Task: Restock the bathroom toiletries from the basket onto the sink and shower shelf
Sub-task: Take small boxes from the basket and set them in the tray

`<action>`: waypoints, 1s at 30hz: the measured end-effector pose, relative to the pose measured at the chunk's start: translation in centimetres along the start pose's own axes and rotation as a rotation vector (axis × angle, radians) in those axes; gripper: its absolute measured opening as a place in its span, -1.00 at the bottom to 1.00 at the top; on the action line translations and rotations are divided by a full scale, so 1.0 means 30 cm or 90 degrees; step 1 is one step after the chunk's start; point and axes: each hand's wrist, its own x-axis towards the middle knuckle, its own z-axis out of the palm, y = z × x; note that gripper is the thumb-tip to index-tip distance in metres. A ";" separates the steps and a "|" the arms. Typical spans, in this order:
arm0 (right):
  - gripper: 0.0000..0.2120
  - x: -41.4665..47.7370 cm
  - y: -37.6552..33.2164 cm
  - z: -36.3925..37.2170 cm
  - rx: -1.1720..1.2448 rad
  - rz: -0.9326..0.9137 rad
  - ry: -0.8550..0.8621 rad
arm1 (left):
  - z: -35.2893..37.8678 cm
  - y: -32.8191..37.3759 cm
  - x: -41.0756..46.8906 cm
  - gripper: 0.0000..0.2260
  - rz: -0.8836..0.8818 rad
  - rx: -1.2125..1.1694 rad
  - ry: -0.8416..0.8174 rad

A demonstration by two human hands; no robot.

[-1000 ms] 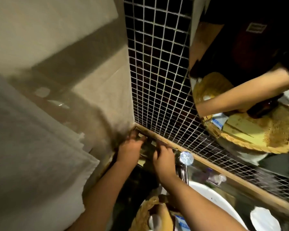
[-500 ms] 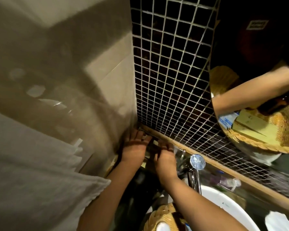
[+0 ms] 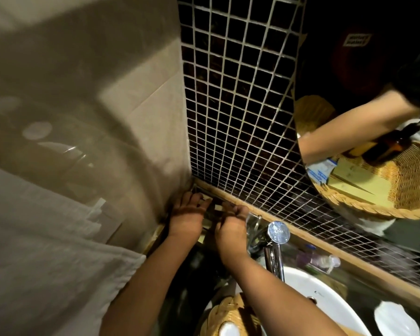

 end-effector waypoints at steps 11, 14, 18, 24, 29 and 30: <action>-0.49 -0.045 0.057 -0.038 -0.333 -0.157 -0.071 | 0.018 0.009 -0.088 -0.36 -0.001 -0.018 0.010; -0.38 -0.037 0.060 -0.049 -0.374 -0.193 -0.110 | 0.049 0.012 -0.127 -0.31 0.006 -0.025 -0.005; -0.26 -0.010 0.055 -0.031 -0.404 -0.167 -0.159 | 0.045 0.030 -0.135 -0.26 0.013 0.003 -0.026; -0.22 0.006 0.041 0.023 -0.396 -0.156 -0.217 | 0.052 0.035 -0.121 -0.23 0.008 0.020 -0.045; -0.19 0.027 0.050 0.035 -0.397 -0.179 -0.251 | 0.069 0.029 -0.108 -0.23 0.003 0.019 -0.056; -0.19 0.022 0.051 0.036 -0.412 -0.184 -0.241 | 0.068 0.029 -0.107 -0.23 0.002 0.019 -0.058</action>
